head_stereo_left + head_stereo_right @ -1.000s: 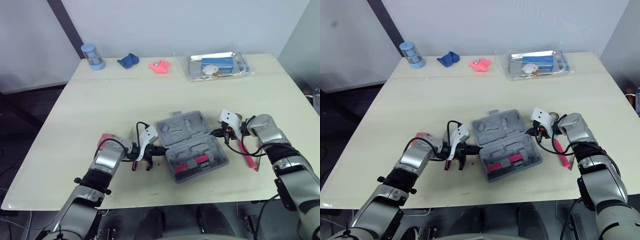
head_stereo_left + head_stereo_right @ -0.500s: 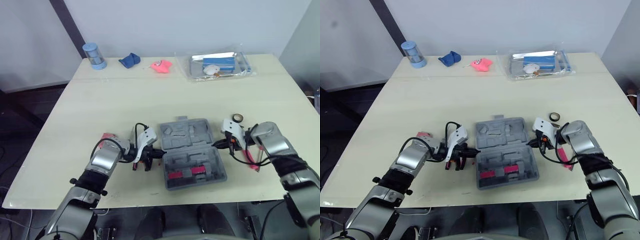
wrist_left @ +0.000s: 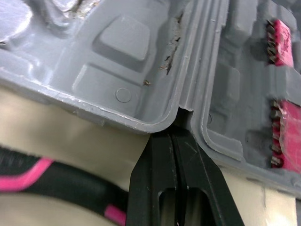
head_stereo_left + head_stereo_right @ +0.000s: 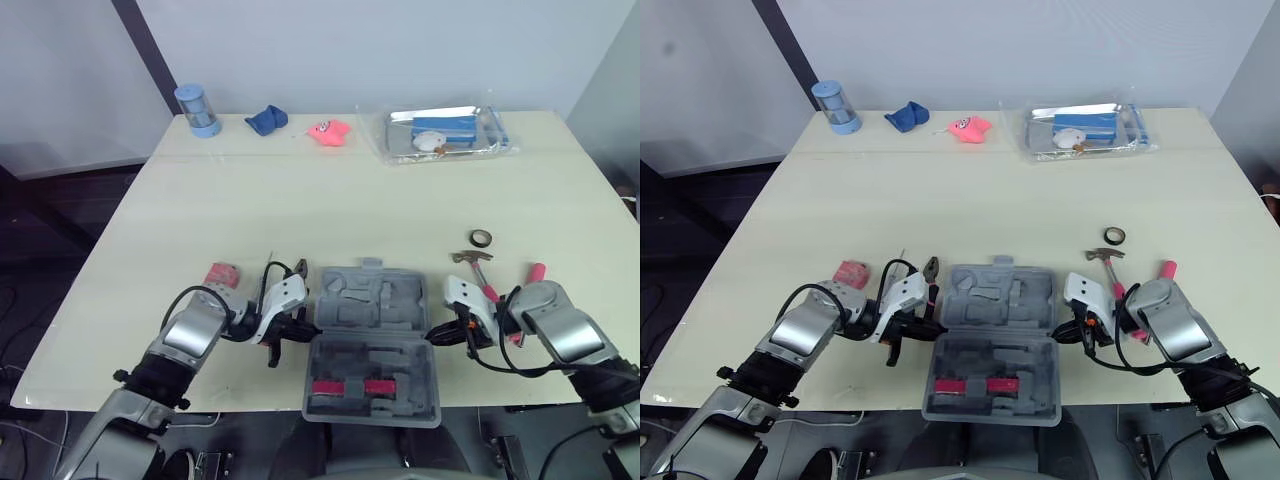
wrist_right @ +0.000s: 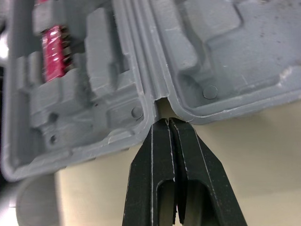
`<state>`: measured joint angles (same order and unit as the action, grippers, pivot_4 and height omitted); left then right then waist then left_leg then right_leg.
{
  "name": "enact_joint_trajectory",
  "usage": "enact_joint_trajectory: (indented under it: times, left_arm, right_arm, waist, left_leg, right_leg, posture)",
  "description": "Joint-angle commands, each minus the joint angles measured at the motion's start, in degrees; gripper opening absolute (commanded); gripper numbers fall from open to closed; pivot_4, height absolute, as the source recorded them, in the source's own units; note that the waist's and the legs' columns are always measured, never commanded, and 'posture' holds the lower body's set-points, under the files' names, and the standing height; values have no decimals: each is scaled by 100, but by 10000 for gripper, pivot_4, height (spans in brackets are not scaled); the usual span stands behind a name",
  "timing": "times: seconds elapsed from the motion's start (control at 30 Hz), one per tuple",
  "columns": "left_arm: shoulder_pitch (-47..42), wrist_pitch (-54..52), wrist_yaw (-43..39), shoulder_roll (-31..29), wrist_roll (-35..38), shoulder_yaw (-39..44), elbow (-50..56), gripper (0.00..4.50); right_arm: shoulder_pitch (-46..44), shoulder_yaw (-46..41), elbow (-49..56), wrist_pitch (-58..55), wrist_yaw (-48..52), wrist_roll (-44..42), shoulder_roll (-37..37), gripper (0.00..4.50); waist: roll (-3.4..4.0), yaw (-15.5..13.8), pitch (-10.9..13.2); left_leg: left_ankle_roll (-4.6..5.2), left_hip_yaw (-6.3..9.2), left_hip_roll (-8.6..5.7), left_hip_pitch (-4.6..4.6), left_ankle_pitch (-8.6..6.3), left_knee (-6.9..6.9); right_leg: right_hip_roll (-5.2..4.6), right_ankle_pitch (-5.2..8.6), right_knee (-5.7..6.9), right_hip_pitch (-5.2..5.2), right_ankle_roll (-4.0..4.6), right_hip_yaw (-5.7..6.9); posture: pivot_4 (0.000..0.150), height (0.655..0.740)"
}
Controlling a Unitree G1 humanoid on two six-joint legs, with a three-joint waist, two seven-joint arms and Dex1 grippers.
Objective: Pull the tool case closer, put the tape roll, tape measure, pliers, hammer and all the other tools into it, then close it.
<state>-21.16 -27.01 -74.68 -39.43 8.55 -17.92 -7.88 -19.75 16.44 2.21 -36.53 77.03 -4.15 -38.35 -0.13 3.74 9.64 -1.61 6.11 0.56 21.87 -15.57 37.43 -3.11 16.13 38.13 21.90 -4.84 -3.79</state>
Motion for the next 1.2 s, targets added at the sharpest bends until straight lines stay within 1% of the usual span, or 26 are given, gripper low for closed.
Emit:
enact_joint_trajectory:
  times: [0.03,0.23,0.5,1.2]
  left_arm:
    - [151,62,-246,-190,115,-23,386,0]
    - [322,-29,-309,-345,138,-6,590,0]
    - [244,26,-149,-252,77,-13,424,0]
    - [265,18,-237,-186,90,-149,544,0]
  right_arm:
    - [53,-17,381,-119,-84,-245,-57,555]
    - [137,42,525,-234,-260,-419,-114,555]
    - [156,115,571,-307,-362,-566,-165,555]
    - [170,211,618,-383,-383,-783,-416,555]
  waist:
    - [0,9,0]
    - [-1,-32,1]
    - [-1,-53,1]
    - [-1,-129,1]
  left_leg:
    - [0,0,0,0,0,0]
    - [1,1,1,1,0,0]
    - [1,1,1,0,0,0]
    - [1,-1,1,1,0,0]
  right_leg:
    - [0,0,0,0,0,0]
    - [0,0,-1,0,0,1]
    - [1,0,-1,0,0,2]
    - [0,0,-3,0,0,2]
  posture:
    - [1500,7400]
    - [1500,7400]
    - [1500,7400]
    - [1500,7400]
